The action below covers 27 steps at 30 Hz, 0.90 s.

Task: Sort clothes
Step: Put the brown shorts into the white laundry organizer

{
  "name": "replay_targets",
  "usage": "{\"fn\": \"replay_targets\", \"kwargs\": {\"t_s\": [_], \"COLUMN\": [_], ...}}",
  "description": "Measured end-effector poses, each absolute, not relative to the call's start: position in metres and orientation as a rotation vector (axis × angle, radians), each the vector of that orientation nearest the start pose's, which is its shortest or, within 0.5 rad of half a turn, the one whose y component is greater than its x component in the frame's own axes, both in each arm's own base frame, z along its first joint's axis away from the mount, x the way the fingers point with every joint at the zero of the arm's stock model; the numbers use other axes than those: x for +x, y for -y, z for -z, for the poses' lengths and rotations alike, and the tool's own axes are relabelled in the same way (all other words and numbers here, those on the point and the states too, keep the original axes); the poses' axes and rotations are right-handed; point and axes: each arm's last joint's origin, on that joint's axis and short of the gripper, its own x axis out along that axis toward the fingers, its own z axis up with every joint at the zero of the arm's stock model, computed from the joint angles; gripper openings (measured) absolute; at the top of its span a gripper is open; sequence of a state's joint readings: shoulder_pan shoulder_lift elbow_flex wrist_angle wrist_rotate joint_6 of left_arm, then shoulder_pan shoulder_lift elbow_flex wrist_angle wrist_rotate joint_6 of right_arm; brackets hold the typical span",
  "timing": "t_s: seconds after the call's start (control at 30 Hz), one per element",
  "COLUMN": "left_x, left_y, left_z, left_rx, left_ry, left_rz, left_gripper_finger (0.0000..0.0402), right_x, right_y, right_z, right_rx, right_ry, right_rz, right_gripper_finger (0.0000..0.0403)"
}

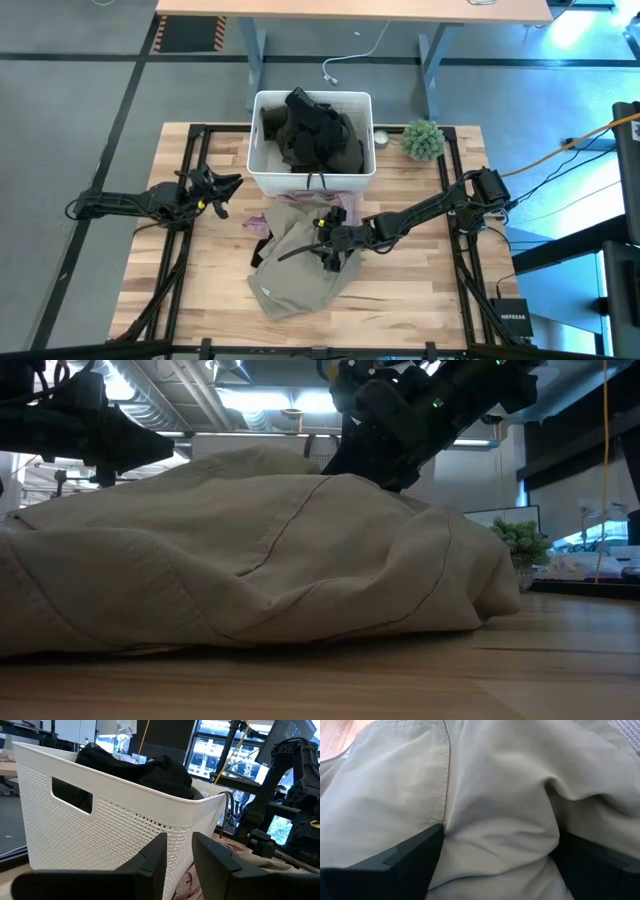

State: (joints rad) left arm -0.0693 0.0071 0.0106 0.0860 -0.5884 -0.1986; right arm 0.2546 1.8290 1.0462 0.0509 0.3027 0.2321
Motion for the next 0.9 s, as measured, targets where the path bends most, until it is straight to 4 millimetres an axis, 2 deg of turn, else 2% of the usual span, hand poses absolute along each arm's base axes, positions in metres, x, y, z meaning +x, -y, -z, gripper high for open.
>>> {"fn": "replay_targets", "kwargs": {"t_s": [0.13, 0.57, 0.9], "left_x": [0.0931, 0.0932, 0.0931], "left_y": [-0.0096, -0.0096, -0.0096], "left_z": [-0.1745, -0.1745, -0.1745], "left_rx": [-0.223, -0.224, -0.224], "left_ry": [0.137, 0.137, 0.137], "left_rz": [-0.509, -0.509, -0.509], "left_gripper_finger": [0.0086, 0.0086, 0.0086], "right_x": [0.3645, 0.3631, 0.3629], "right_y": [-0.086, -0.0853, -0.0851], "right_z": [-0.1648, -0.1632, -0.163], "right_rx": [0.021, 0.01, -0.017], "right_ry": [-0.692, -0.712, -0.717], "right_rz": [0.127, 0.138, 0.129], "right_gripper_finger": [0.0339, 0.0151, 0.004]}}
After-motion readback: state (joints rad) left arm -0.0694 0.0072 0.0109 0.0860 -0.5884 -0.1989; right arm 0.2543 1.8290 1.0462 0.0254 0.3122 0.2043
